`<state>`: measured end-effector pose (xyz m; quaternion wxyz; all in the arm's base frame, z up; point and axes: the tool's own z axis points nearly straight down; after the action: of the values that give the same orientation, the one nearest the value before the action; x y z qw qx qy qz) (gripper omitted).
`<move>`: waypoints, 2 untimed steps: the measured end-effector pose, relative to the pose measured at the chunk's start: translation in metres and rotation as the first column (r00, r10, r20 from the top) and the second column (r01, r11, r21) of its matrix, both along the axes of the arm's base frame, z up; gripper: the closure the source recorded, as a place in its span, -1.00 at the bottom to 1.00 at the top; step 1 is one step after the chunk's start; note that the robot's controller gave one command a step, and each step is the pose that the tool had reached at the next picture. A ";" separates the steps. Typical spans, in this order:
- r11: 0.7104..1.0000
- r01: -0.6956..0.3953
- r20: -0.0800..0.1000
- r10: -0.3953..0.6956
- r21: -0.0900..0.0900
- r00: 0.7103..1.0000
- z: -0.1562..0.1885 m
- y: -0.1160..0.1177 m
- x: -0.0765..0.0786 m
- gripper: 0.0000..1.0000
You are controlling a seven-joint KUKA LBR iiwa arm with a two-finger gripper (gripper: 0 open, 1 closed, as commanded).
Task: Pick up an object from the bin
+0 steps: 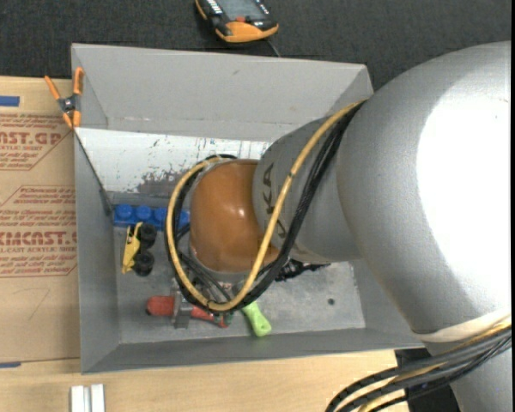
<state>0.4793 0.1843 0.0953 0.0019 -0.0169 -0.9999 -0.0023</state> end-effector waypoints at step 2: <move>1.000 0.000 -0.003 0.000 0.000 1.000 0.058 0.000 -0.001 1.00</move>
Offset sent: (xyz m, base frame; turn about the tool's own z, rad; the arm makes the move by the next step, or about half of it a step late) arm -0.0017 -0.0005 0.0522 -0.0002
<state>0.4784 0.1844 0.1538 0.0035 -0.0168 -0.9999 -0.0021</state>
